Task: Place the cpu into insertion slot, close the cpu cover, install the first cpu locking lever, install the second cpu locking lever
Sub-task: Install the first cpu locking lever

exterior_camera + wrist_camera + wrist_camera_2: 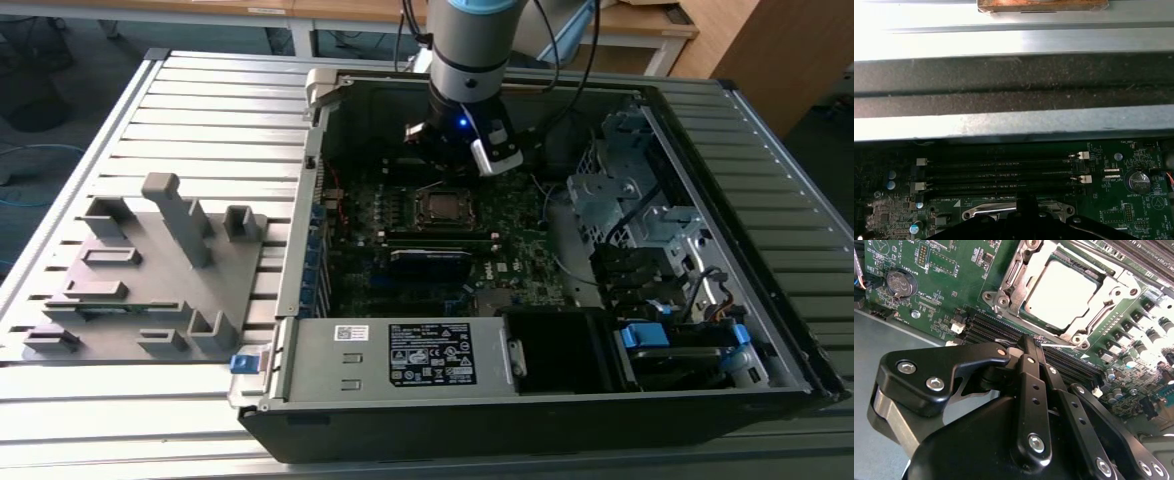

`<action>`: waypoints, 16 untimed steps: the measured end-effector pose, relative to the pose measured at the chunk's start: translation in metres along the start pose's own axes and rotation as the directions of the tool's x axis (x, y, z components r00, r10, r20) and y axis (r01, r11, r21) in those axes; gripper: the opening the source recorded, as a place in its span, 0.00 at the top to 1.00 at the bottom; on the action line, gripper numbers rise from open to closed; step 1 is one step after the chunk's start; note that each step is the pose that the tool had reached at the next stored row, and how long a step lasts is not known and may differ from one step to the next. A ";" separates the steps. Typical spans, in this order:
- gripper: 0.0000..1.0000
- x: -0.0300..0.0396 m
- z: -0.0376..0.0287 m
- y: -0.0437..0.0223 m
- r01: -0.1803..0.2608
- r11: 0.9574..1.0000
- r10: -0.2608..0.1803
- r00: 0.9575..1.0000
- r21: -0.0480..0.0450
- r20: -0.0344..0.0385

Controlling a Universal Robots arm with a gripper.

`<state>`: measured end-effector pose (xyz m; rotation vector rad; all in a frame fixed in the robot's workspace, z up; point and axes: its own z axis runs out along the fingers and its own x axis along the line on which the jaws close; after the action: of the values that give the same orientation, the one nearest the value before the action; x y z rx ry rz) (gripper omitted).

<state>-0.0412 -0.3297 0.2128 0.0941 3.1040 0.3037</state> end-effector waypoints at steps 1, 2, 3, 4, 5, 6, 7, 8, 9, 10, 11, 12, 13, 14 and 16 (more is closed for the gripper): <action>0.90 0.0000 0.0003 -0.0001 0.000 1.000 0.000 1.000 0.000 0.000; 0.90 0.0000 0.0006 -0.0001 0.000 1.000 0.000 1.000 0.000 0.000; 0.90 0.0000 0.0009 -0.0002 -0.001 1.000 0.001 1.000 0.000 0.000; 0.90 0.0000 0.0012 -0.0002 -0.005 1.000 0.005 1.000 0.000 0.001; 0.90 0.0001 0.0016 -0.0002 -0.013 1.000 0.013 1.000 0.000 0.003; 0.90 0.0001 0.0020 -0.0001 -0.022 1.000 0.022 1.000 0.000 0.004; 0.90 0.0001 0.0023 0.0000 -0.031 1.000 0.031 0.999 0.001 0.006; 0.90 0.0001 0.0027 0.0001 -0.041 0.999 0.041 0.999 0.001 0.008; 0.90 0.0001 0.0030 0.0003 -0.051 0.999 0.051 0.999 0.001 0.010; 0.90 0.0001 0.0033 0.0006 -0.059 0.998 0.059 0.998 0.001 0.012; 0.90 0.0000 0.0035 0.0009 -0.068 0.998 0.068 0.998 0.003 0.014; 0.90 0.0000 0.0037 0.0012 -0.076 0.997 0.076 0.997 0.004 0.016; 0.90 0.0000 0.0039 0.0016 -0.083 0.997 0.083 0.996 0.005 0.017; 0.90 0.0000 0.0042 0.0019 -0.090 0.996 0.090 0.996 0.006 0.019; 0.90 -0.0002 0.0048 0.0028 -0.105 0.994 0.105 0.994 0.007 0.022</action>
<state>-0.0407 -0.3261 0.2086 0.2597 3.0848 0.2898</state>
